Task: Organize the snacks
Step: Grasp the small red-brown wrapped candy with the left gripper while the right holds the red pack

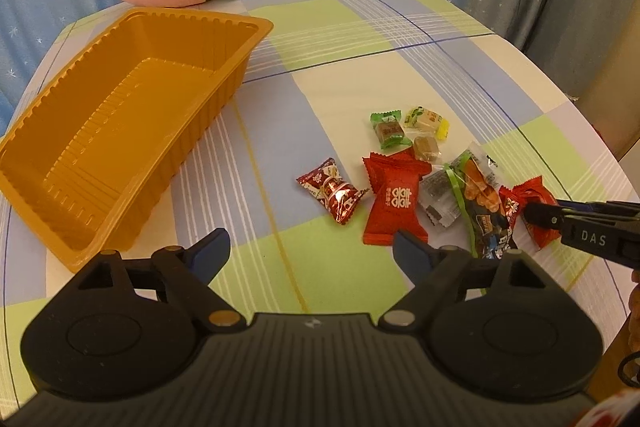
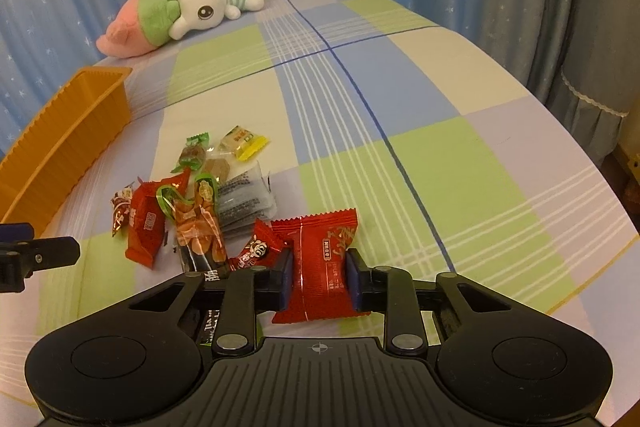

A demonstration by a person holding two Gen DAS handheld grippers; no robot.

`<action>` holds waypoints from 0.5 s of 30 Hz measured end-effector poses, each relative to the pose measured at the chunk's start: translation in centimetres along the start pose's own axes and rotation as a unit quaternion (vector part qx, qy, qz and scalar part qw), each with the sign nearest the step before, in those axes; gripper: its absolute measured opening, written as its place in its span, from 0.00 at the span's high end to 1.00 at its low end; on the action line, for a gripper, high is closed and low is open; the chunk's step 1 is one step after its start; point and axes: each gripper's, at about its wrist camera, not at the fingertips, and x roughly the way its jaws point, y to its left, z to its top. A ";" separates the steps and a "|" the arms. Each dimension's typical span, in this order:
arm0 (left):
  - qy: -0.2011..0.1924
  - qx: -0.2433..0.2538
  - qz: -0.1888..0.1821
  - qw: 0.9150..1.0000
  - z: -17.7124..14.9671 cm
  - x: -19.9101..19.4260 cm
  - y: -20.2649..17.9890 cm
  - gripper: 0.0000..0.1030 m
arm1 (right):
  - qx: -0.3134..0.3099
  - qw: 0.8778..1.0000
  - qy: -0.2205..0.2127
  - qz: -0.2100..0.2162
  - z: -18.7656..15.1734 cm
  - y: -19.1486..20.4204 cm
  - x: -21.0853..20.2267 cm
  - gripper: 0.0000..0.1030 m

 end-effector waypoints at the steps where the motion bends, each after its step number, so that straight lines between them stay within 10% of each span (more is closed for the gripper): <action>1: 0.000 -0.002 0.000 1.000 0.1 0.2 0.1 0.17 | -0.001 1.000 -0.001 -0.003 0.0 -0.1 0.0 0.74; 15: 0.000 -0.033 -0.022 0.999 2.8 3.9 0.2 0.57 | 0.043 0.999 -0.010 -0.019 0.9 -2.3 -1.6 0.74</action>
